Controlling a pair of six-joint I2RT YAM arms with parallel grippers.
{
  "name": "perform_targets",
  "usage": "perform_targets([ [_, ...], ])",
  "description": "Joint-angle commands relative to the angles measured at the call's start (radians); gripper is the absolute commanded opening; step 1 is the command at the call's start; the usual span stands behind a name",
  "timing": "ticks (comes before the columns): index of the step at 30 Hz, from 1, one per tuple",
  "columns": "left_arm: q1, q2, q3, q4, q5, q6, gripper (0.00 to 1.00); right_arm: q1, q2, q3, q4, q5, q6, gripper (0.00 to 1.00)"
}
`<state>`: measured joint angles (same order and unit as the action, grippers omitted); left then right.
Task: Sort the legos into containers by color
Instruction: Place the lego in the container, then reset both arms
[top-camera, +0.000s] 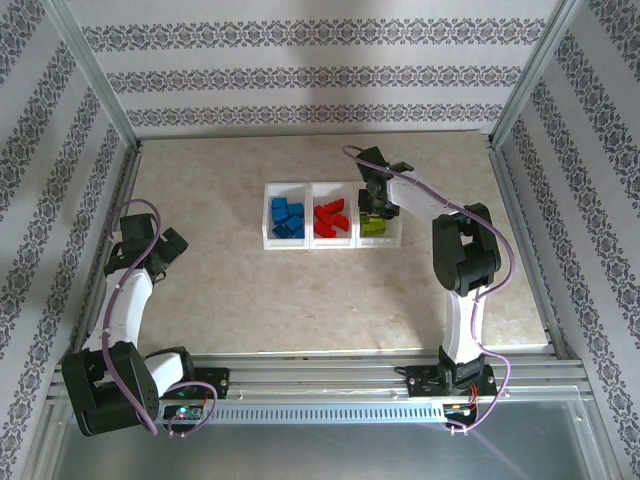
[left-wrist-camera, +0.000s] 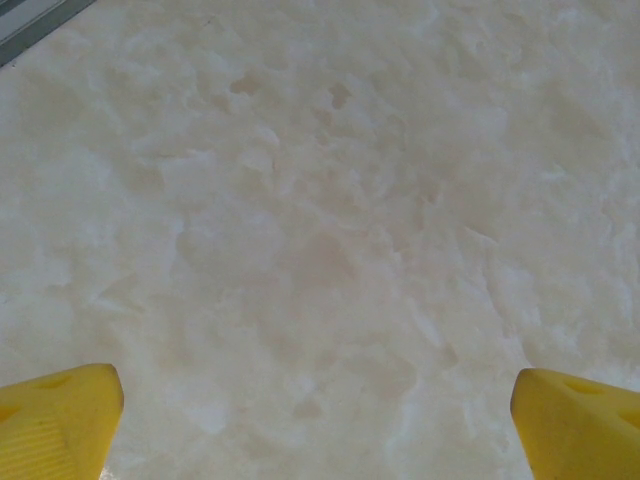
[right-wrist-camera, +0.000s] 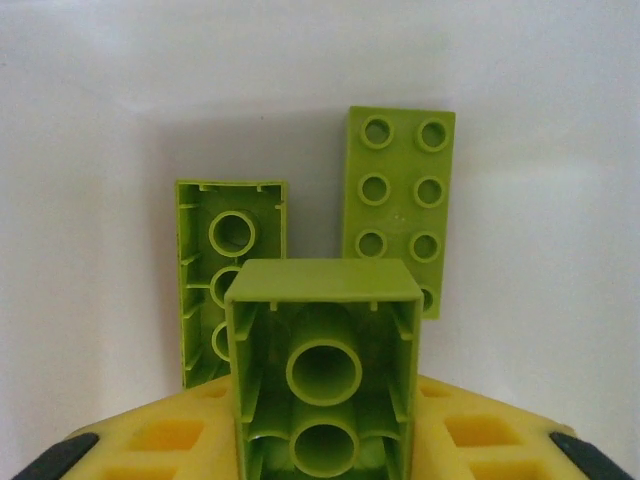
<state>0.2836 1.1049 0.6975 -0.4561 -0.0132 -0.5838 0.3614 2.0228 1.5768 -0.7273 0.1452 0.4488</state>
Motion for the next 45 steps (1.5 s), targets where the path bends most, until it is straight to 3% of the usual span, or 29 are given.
perform_targets([
  [1,0.012,0.007,-0.013,0.018,0.005,0.013,1.00,-0.015,0.004,0.038,-0.010,0.000,-0.017,0.41],
  [4,0.012,0.003,-0.012,0.016,0.007,0.012,1.00,-0.016,-0.006,0.043,-0.012,0.003,-0.022,0.47],
  [12,0.012,-0.002,-0.006,0.014,0.012,0.013,1.00,-0.014,-0.061,0.035,-0.014,0.007,-0.039,0.50],
  [21,0.012,-0.018,-0.001,0.003,0.010,0.021,1.00,-0.001,-0.222,-0.057,0.005,0.032,-0.039,0.57],
  [34,0.012,-0.059,-0.016,0.005,0.022,0.040,1.00,-0.008,-0.616,-0.409,0.112,0.147,-0.015,0.78],
  [45,0.012,-0.112,-0.041,0.038,0.047,0.045,1.00,-0.095,-0.891,-0.673,0.211,0.221,0.004,0.98],
])
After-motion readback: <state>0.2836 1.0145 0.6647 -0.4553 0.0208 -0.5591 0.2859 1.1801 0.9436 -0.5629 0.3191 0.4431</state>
